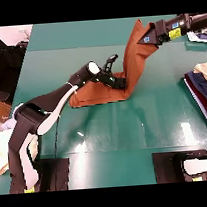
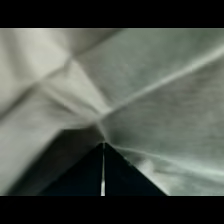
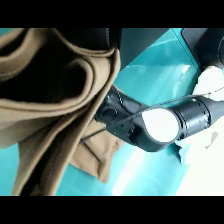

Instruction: Fold the shirts.

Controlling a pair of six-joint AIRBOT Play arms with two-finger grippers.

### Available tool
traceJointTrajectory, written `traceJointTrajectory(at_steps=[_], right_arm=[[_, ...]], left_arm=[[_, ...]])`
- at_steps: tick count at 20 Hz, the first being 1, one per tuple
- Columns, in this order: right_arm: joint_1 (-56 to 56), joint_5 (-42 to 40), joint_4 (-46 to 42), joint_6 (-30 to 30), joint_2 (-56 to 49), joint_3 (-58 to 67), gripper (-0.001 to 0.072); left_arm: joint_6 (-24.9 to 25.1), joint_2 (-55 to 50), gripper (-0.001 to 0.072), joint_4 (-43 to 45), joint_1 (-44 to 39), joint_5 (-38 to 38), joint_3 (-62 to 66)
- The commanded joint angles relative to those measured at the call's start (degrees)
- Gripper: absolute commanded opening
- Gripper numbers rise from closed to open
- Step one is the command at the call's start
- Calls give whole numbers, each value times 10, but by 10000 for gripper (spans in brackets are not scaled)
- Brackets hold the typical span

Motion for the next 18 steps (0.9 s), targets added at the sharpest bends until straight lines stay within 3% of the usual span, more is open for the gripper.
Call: traceJointTrajectory(at_steps=[1,5,13,17,18], right_arm=[[18,1,0,1,-18,31,13],[57,-21,-1,-22,-18,-2,13],[259,-217,1,-80,-101,-42,21],[342,-321,45,-165,-167,-42,462],[345,-325,43,-172,-171,-42,539]], left_arm=[[0,39,25,29,43,-32,2],[1,121,25,81,129,-64,3],[2,257,26,144,302,-115,3],[2,278,26,144,338,-150,3],[2,280,26,144,339,-155,3]])
